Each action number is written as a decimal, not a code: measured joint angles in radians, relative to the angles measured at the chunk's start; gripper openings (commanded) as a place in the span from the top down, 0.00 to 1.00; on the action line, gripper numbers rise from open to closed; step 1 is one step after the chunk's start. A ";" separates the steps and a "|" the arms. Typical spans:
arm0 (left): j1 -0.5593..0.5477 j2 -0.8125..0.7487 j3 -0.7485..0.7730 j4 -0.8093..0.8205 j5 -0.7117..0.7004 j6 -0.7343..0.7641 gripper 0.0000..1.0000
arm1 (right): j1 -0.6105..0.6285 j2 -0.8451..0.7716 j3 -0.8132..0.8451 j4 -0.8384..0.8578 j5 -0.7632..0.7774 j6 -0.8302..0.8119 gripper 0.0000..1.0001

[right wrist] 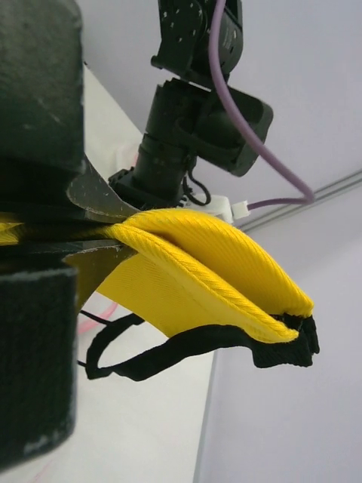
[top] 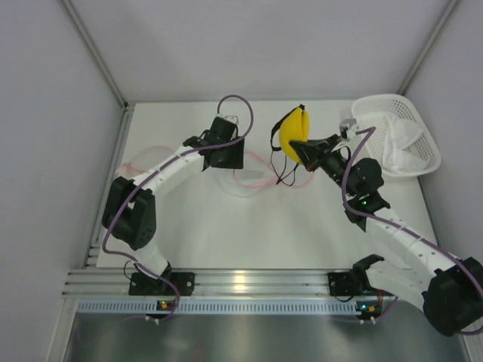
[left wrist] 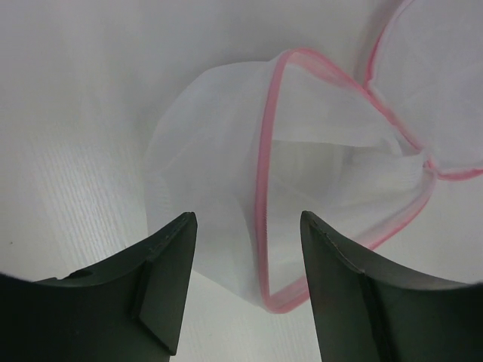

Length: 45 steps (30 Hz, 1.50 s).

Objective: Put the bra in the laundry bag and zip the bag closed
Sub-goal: Place the bra in the laundry bag.

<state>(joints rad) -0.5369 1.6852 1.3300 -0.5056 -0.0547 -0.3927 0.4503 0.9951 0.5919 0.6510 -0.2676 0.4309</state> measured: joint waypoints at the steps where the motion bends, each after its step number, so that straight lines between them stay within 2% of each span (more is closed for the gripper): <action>1: -0.001 0.011 0.000 0.000 -0.011 -0.001 0.39 | 0.000 0.002 0.002 0.007 -0.001 0.000 1.00; 2: -0.001 0.019 0.000 0.000 -0.018 -0.001 0.47 | 0.000 0.006 0.005 0.013 -0.003 0.000 1.00; 4: -0.002 0.035 0.001 0.000 -0.037 -0.010 0.55 | 0.000 0.018 0.009 0.040 -0.006 0.002 1.00; 5: -0.002 0.042 0.004 -0.001 -0.044 -0.012 0.76 | 0.000 0.029 0.011 0.060 -0.006 0.007 1.00; 7: -0.002 0.060 0.013 0.000 -0.051 -0.028 1.00 | 0.002 0.052 0.011 0.101 -0.004 0.016 1.00; 14: -0.002 0.060 0.024 0.012 -0.050 -0.092 1.00 | 0.068 0.197 0.010 0.272 0.054 0.030 1.00; 23: -0.002 -0.147 -0.090 0.143 -0.004 -0.242 1.00 | 0.127 0.328 0.010 0.459 0.180 0.033 1.00; 29: -0.002 -0.184 -0.167 0.239 0.026 -0.349 1.00 | 0.199 0.378 0.010 0.565 0.272 -0.008 1.00; 37: -0.002 -0.185 -0.216 0.283 0.066 -0.409 1.00 | 0.295 0.516 0.010 0.602 0.380 -0.146 1.00; 45: 0.010 -0.208 -0.263 0.289 -0.002 -0.439 1.00 | 0.303 0.551 -0.045 0.607 0.403 -0.094 1.00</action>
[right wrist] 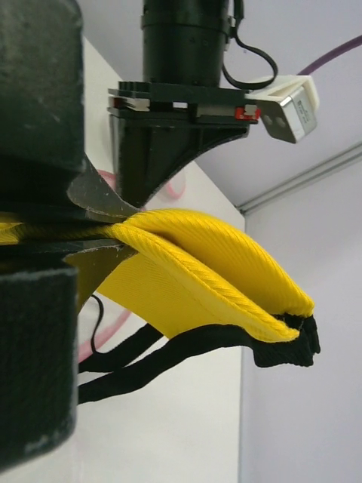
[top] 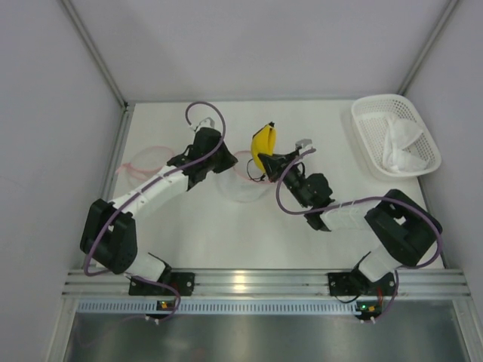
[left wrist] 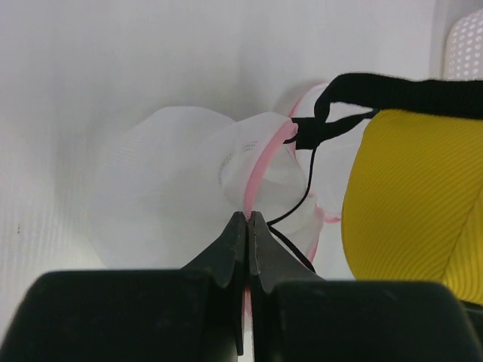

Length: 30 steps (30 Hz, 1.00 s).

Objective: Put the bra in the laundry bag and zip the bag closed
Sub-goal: Place the bra in the laundry bag.

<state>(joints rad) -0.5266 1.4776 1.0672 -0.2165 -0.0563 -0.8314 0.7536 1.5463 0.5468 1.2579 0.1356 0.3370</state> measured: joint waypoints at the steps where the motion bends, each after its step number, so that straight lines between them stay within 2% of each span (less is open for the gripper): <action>1: 0.003 -0.001 -0.005 0.000 -0.009 -0.005 1.00 | 0.002 0.000 -0.008 -0.001 -0.005 0.009 1.00; 10: 0.019 -0.001 -0.013 0.000 -0.050 -0.014 1.00 | 0.024 0.037 -0.017 0.008 -0.177 0.103 1.00; 19: 0.034 -0.018 -0.015 0.006 -0.058 0.023 1.00 | 0.037 0.099 0.027 -0.108 -0.318 0.112 1.00; 30: 0.045 -0.151 -0.116 0.071 -0.018 0.095 1.00 | -0.005 0.286 0.264 -0.222 -0.457 0.151 1.00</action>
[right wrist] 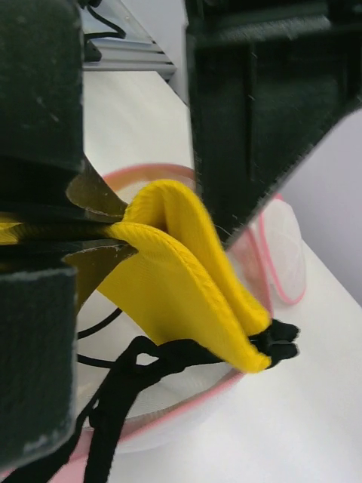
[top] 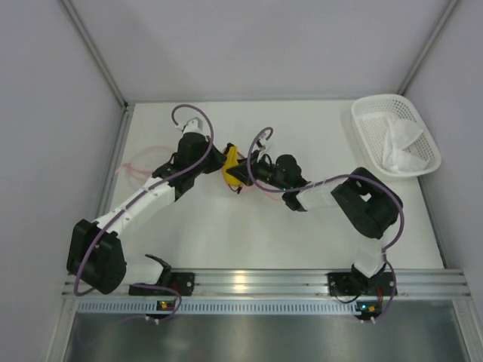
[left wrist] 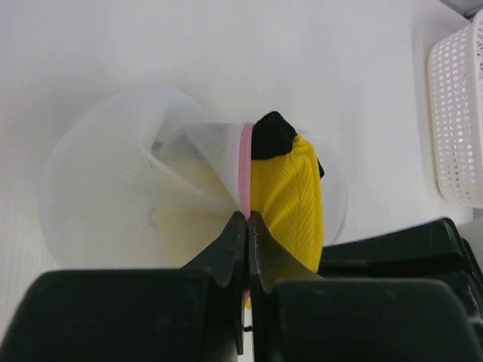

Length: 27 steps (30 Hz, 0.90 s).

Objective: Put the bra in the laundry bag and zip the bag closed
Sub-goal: Place the bra in the laundry bag.

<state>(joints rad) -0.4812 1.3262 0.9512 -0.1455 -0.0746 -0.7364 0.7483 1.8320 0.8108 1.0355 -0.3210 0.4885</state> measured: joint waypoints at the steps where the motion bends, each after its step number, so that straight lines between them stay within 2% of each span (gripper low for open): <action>1: 0.001 -0.008 -0.006 0.005 0.003 0.005 1.00 | -0.005 0.022 0.032 -0.016 -0.014 0.003 1.00; 9: 0.005 -0.035 -0.013 0.011 0.041 0.040 1.00 | -0.015 0.184 0.223 -0.137 -0.068 0.008 1.00; 15: 0.018 -0.045 -0.032 0.015 0.067 0.028 1.00 | -0.007 0.208 0.274 -0.244 -0.086 -0.036 1.00; 17: 0.030 -0.047 -0.045 0.021 0.077 0.022 1.00 | -0.005 0.214 0.286 -0.264 -0.108 -0.038 0.91; 18: 0.038 -0.048 -0.054 0.026 0.084 0.018 1.00 | -0.005 0.219 0.295 -0.273 -0.123 -0.038 0.79; 20: 0.056 -0.050 -0.076 0.040 0.096 0.007 1.00 | -0.005 0.224 0.306 -0.296 -0.146 -0.032 0.60; 21: 0.069 -0.052 -0.090 0.047 0.107 0.004 1.00 | -0.005 0.224 0.309 -0.311 -0.156 -0.033 0.44; 24: 0.097 -0.057 -0.126 0.071 0.128 0.005 1.00 | -0.005 0.224 0.332 -0.392 -0.169 -0.051 0.30; 26: 0.113 -0.061 -0.143 0.088 0.144 0.015 1.00 | -0.005 0.219 0.341 -0.458 -0.165 -0.067 0.25; 27: 0.123 -0.064 -0.152 0.099 0.157 0.025 1.00 | -0.006 0.214 0.341 -0.488 -0.161 -0.069 0.16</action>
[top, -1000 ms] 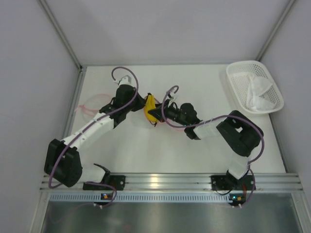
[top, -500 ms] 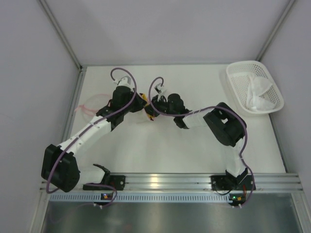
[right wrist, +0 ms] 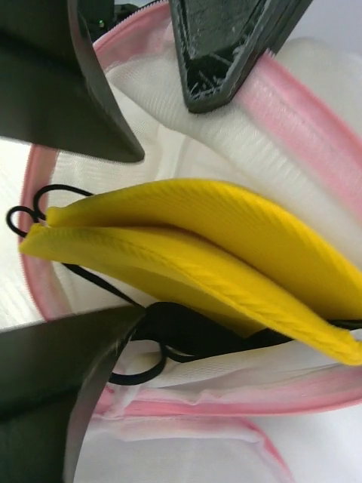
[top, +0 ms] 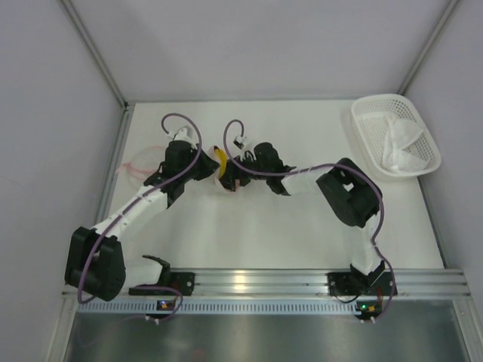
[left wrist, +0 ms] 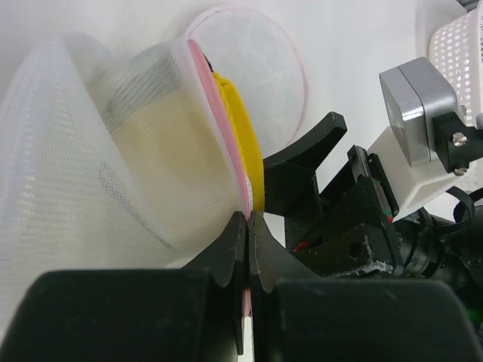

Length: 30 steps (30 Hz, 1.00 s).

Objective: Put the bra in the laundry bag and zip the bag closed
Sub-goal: Place the bra in the laundry bag, then close the laundry bag at the center of the board.

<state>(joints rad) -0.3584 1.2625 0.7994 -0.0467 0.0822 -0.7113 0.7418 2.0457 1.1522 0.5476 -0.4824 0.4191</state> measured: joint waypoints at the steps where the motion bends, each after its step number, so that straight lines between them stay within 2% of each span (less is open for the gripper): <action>1: 0.007 -0.003 -0.009 0.009 0.010 0.005 1.00 | -0.005 -0.011 0.000 -0.039 0.003 0.001 0.13; 6: 0.050 -0.028 -0.046 0.048 0.048 0.027 1.00 | -0.060 -0.102 0.000 -0.182 -0.011 0.039 0.03; 10: 0.072 -0.030 -0.053 0.061 0.063 0.037 1.00 | -0.125 -0.216 0.000 -0.258 0.002 0.045 0.02; 15: 0.084 -0.030 -0.057 0.072 0.085 0.052 1.00 | -0.143 -0.314 0.024 -0.374 0.142 0.034 0.05; 22: 0.092 -0.030 -0.057 0.080 0.102 0.060 1.00 | -0.214 -0.277 0.035 -0.495 0.368 0.025 0.10; 30: 0.093 -0.030 -0.057 0.085 0.113 0.061 1.00 | -0.226 -0.074 0.106 -0.561 0.436 0.023 0.25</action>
<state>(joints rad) -0.2653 1.2324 0.7422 0.0383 0.1947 -0.6502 0.5156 1.9720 1.2587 -0.0135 -0.0463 0.4423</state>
